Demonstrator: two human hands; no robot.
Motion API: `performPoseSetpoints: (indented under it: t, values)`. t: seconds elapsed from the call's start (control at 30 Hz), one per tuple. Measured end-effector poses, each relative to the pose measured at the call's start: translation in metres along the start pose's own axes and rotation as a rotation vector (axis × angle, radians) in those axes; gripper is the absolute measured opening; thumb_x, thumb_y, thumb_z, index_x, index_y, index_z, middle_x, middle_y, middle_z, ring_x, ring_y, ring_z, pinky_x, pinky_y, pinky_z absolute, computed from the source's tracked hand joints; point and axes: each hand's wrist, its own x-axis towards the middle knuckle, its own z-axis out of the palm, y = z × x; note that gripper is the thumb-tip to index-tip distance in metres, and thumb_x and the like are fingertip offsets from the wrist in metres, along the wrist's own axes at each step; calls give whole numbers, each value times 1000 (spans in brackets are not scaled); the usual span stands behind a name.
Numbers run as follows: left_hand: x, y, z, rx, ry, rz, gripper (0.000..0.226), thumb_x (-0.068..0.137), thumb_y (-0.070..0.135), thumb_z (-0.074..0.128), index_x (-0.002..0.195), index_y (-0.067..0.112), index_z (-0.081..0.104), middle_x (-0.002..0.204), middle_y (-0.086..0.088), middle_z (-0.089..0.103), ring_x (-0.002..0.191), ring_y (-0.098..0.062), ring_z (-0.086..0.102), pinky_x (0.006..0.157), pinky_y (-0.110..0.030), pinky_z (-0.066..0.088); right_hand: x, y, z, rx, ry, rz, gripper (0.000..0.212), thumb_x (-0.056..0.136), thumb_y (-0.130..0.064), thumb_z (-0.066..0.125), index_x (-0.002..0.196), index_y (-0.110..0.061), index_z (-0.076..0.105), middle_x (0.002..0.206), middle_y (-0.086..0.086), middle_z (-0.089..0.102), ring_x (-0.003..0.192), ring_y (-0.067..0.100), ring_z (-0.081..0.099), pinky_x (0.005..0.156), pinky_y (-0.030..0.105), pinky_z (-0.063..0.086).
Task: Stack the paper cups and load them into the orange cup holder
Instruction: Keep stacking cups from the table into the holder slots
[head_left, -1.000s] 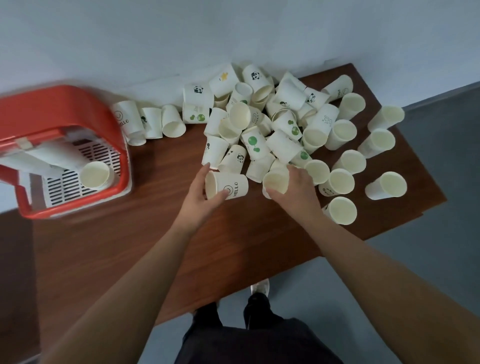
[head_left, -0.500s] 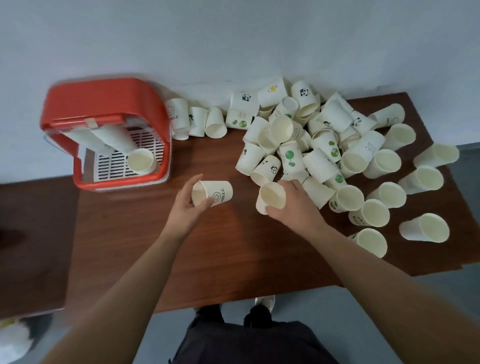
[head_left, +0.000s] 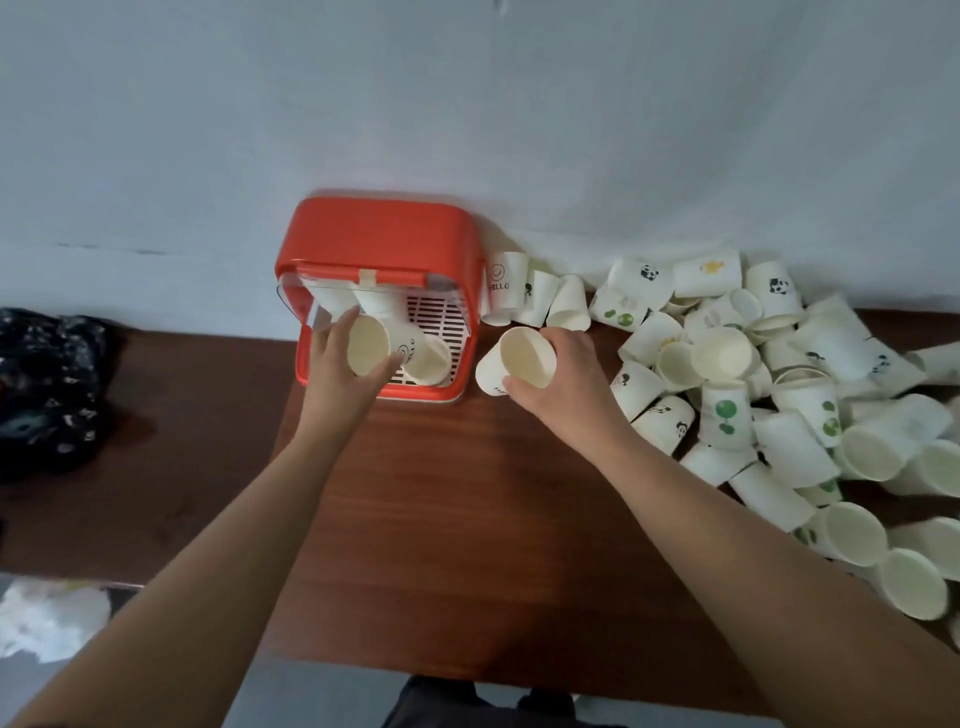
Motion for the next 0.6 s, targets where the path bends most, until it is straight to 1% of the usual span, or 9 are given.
performPoseSetpoints:
  t: [0.03,0.1,0.17,0.23,0.37,0.43,0.5,0.53,0.6]
  values:
    - [9,-2,3,24,-16,20,80,82,49,78,149,28,40,151,0,37,139,-17,38,113,-42,39,5,-5,3,-2,0,1,72,80,-38,79,140,-16,44,136,3,41,109,11,45,89,26,36]
    - [24,-8,13,72,-85,42,81,80,47,79,148,22,43,146,-1,43,134,-15,42,109,-37,41,15,-10,9,-7,4,13,71,81,-39,78,140,-18,44,135,2,41,106,11,45,87,25,36]
    - [35,-16,24,121,-168,56,80,80,45,80,147,21,45,144,-2,44,131,-17,44,104,-33,40,24,-13,13,-8,12,34,71,82,-40,78,140,-19,43,135,2,41,104,9,43,87,25,35]
    - [42,-21,34,178,-221,88,79,79,44,81,147,20,46,142,-4,46,131,-22,44,104,-37,40,30,-16,17,-9,14,57,71,82,-40,77,141,-19,42,136,2,40,105,9,42,87,24,35]
    - [56,-34,53,287,-327,148,79,76,36,85,144,19,50,139,-13,48,129,-35,43,107,-51,41,37,-19,28,1,32,84,70,83,-38,77,141,-18,43,134,2,41,107,11,45,89,23,34]
    - [61,-38,59,268,-411,148,84,76,35,85,148,21,46,142,-13,45,130,-35,45,107,-52,42,41,-21,34,21,34,91,68,83,-37,76,140,-19,44,132,1,42,106,9,44,88,22,35]
    - [65,-40,61,225,-478,130,88,78,33,85,152,24,40,146,-10,44,130,-31,48,108,-44,43,47,-25,40,49,29,90,65,83,-37,76,138,-21,47,129,-1,45,105,7,46,87,22,37]
    - [67,-42,61,203,-502,126,91,78,33,85,154,24,36,147,-9,43,131,-29,48,108,-42,42,50,-28,44,67,27,89,63,81,-39,77,136,-22,50,127,-3,47,105,7,49,86,22,40]
    - [71,-50,58,138,-556,90,101,76,34,86,158,25,26,153,-6,40,136,-25,44,111,-42,40,58,-33,52,98,25,83,62,75,-46,75,131,-26,55,122,-5,55,105,8,56,87,29,50]
